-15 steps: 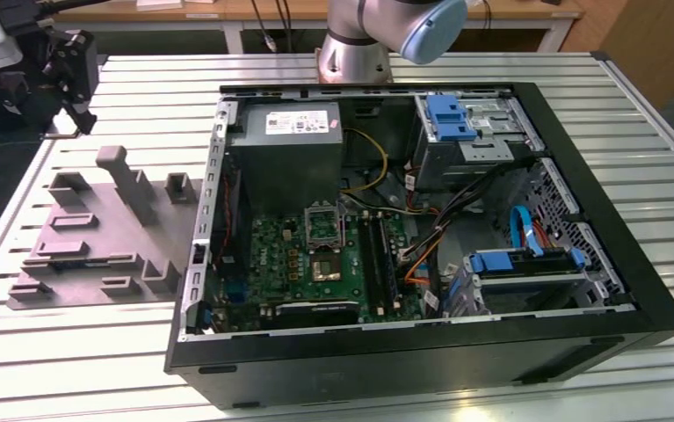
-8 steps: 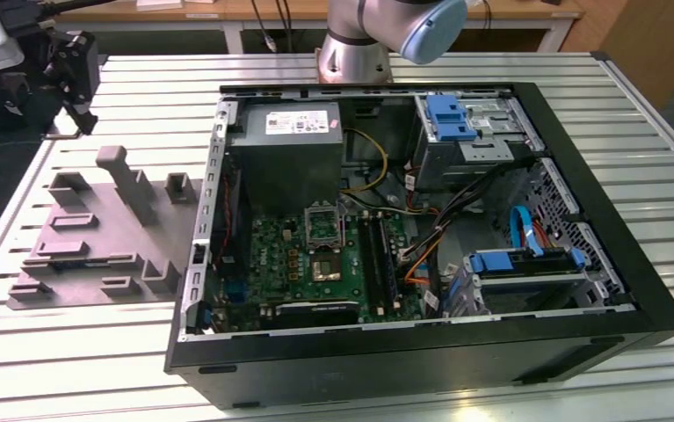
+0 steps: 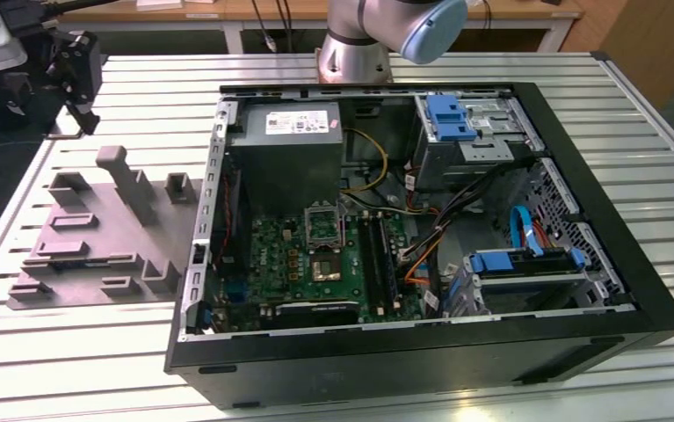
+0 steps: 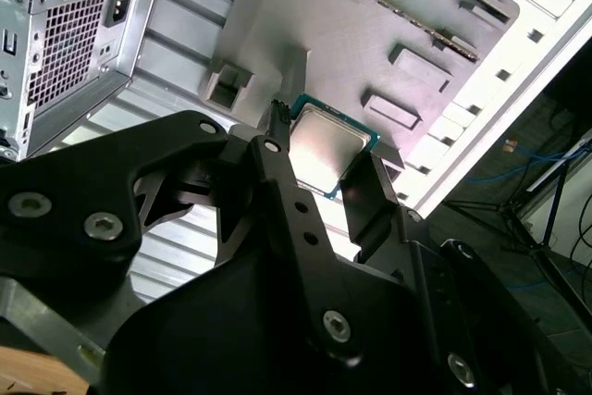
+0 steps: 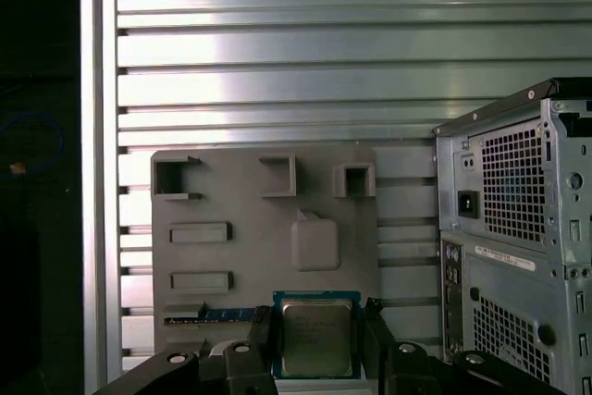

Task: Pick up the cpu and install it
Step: 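Pick up the cpu and move it towards the insertion slot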

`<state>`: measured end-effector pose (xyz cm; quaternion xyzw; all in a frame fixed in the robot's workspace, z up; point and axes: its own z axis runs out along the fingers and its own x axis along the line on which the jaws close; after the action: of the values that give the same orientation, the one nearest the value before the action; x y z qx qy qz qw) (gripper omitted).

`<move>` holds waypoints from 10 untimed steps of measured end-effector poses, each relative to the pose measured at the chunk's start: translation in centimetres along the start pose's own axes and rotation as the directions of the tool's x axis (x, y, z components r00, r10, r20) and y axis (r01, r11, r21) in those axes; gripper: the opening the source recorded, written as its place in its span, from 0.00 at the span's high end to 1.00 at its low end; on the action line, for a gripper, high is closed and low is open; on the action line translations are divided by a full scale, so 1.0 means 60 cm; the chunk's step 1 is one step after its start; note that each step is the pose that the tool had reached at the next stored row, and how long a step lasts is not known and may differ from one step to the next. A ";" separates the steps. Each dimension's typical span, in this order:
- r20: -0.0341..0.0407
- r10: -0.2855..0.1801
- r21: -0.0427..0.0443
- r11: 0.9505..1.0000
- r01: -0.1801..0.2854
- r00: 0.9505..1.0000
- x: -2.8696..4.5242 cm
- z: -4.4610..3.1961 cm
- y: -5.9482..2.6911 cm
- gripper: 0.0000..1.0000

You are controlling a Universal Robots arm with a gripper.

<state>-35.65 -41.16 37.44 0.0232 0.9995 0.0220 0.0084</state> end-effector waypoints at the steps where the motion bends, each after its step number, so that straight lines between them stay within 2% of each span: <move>1: 0.000 0.000 0.000 1.000 0.000 1.000 0.000 0.000 0.000 0.53; 10: 0.000 0.000 0.000 1.000 0.000 1.000 -0.003 0.000 0.000 0.53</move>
<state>-35.46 -41.16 37.42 0.0231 0.9995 0.0220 0.0084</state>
